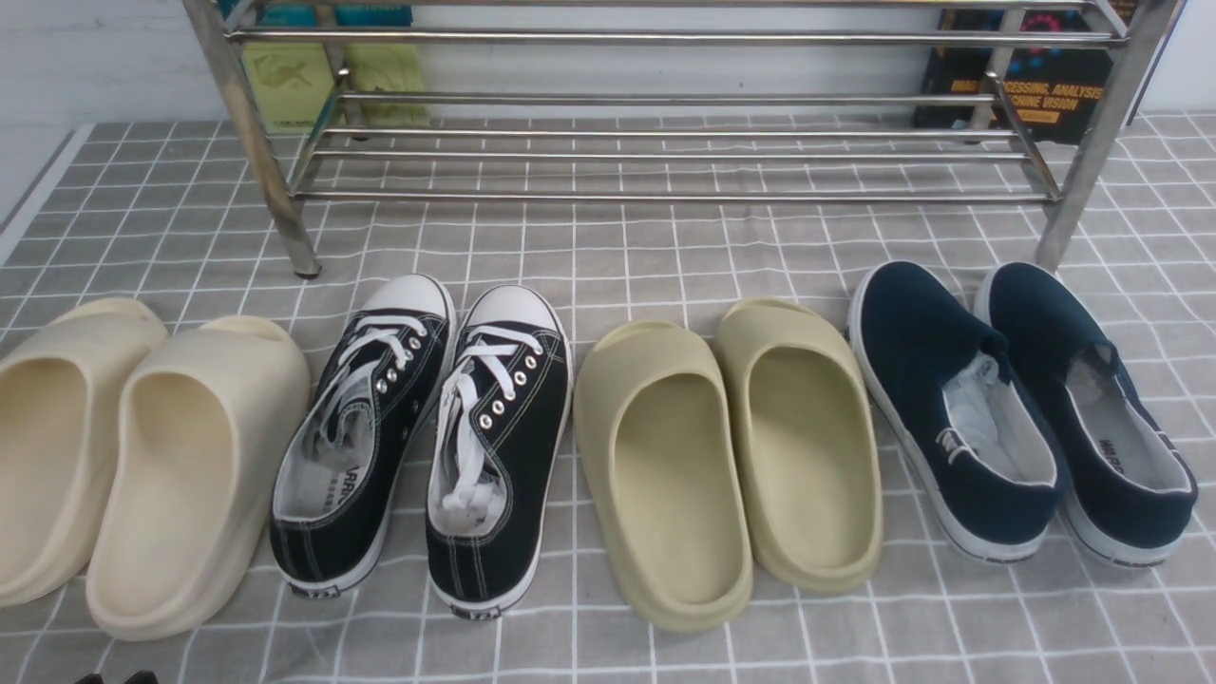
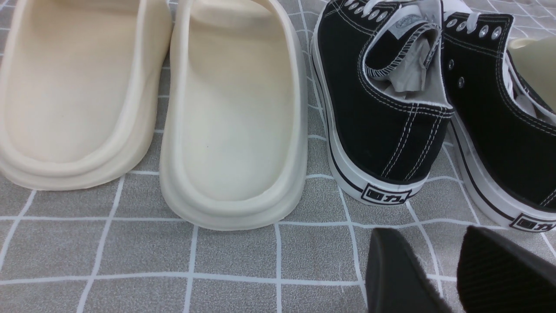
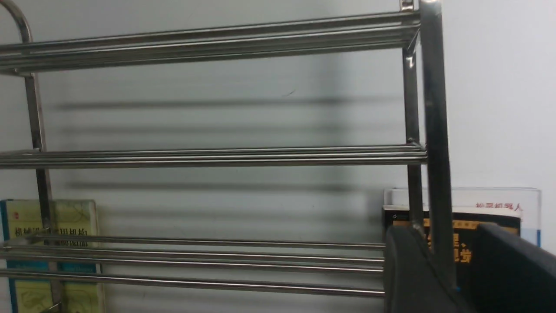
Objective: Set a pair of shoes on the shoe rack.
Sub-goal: Use the right arm to grab the shoe closest to it, then use the right arm to put a shoe into the shoe rack, then use the right arm to grab the shoe closest to it
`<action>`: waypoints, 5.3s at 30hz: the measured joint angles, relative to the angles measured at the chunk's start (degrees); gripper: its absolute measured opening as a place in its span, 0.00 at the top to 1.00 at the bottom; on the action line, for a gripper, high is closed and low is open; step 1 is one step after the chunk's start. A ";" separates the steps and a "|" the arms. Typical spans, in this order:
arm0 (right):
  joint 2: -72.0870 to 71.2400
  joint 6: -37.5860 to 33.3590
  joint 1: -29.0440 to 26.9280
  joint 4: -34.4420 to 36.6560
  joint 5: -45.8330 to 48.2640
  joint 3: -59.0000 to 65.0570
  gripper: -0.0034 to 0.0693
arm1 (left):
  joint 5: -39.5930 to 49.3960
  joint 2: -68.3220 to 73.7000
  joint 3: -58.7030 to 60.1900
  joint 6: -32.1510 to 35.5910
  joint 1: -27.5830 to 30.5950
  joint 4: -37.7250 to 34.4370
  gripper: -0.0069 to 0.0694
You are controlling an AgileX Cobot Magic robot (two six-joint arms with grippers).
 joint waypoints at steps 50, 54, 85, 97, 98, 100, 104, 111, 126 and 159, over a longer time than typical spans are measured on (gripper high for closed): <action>48.95 -18.39 9.22 23.61 81.51 -40.84 0.89 | 0.00 0.00 0.00 0.00 0.00 0.00 0.60; 43.46 -18.39 9.22 24.59 82.55 -40.84 0.89 | 0.00 0.00 0.00 0.00 0.00 0.00 0.60; 88.52 -18.06 10.90 21.27 98.15 -114.03 0.89 | 0.00 0.00 0.00 0.00 0.00 0.00 0.60; 89.41 -25.08 10.85 19.92 94.66 -114.35 0.53 | 0.00 0.00 0.00 0.00 0.00 0.00 0.60; 89.41 -25.43 10.85 19.52 94.86 -114.49 0.49 | 0.00 0.00 0.00 0.00 0.00 0.00 0.60; 89.20 -25.85 10.85 18.82 95.90 -114.61 0.45 | 0.00 0.00 0.00 0.00 0.00 0.00 0.60; 88.54 -26.42 10.73 18.04 97.71 -114.01 0.54 | 0.00 0.00 0.00 0.00 0.00 0.00 0.60; 88.09 -29.21 10.73 16.99 98.81 -113.54 0.88 | 0.00 0.00 0.00 0.00 0.00 0.00 0.60; 87.83 -30.34 10.62 17.73 96.43 -113.27 0.59 | 0.00 0.00 0.00 0.00 0.00 0.00 0.60; 52.13 1.40 6.27 -0.78 88.55 -43.40 0.31 | 0.00 0.00 0.00 0.00 0.00 0.00 0.60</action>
